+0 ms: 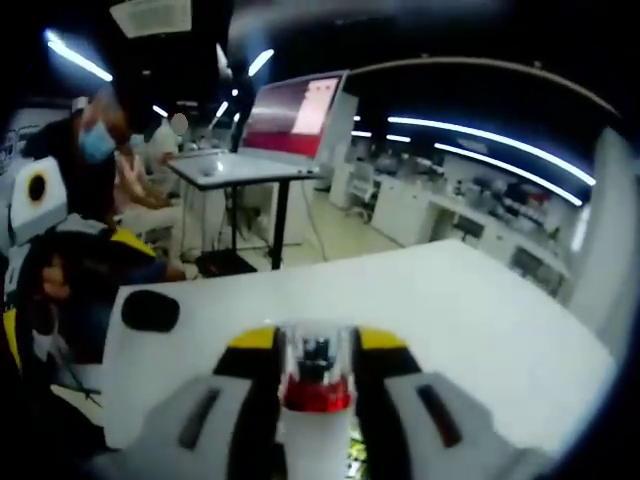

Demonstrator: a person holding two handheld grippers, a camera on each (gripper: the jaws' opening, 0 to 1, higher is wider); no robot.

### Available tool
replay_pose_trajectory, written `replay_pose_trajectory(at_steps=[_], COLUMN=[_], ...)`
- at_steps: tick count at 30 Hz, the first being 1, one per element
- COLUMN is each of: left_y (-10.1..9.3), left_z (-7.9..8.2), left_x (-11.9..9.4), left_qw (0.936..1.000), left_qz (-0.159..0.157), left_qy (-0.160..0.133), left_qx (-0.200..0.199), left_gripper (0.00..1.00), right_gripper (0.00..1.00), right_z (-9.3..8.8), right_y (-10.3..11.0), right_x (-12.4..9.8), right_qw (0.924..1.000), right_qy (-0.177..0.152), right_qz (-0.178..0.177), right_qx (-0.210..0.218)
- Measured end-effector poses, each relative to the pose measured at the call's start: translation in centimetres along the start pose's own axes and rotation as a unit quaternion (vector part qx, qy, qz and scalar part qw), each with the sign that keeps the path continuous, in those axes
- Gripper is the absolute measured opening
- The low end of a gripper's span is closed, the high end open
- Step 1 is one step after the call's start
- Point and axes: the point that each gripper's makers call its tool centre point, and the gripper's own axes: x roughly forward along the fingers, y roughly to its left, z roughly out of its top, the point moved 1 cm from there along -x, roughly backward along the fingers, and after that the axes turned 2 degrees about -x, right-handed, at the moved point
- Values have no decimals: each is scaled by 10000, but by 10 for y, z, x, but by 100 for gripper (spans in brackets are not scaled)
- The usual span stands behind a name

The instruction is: Arrange the skincare products in the storage area until every visible bottle or jar stands upright without overlapping.

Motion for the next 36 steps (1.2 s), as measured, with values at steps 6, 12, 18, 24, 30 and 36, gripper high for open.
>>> replay_pose_trajectory(at_steps=[6, 12, 18, 24, 30, 36], left_y=[3, 13, 12, 6, 0, -7], left_z=[1, -2, -5, -8, -8, -8], left_x=[0, -2, 0, 5, 9, 14], left_qw=[10000, 9997, 9996, 9998, 9999, 9999], left_qz=[62, 218, 245, 159, 58, -65], left_qy=[-54, -46, 28, 99, 83, -16], left_qx=[-27, -131, -118, -86, -46, -137], left_gripper=[96, 96, 96, 96, 99, 99], right_gripper=[27, 27, 27, 27, 27, 27], right_z=[1, 1, 0, -4, -5, -9], right_y=[-3, -5, -3, -7, -6, -10], right_x=[-19, -39, -57, -67, -75, -85], right_qw=[9994, 9981, 9958, 9933, 9921, 9889], right_qy=[-229, -420, -619, -759, -819, -948], right_qz=[-90, -205, -321, -425, -521, -759], right_qx=[233, 414, 601, 766, 789, 854])
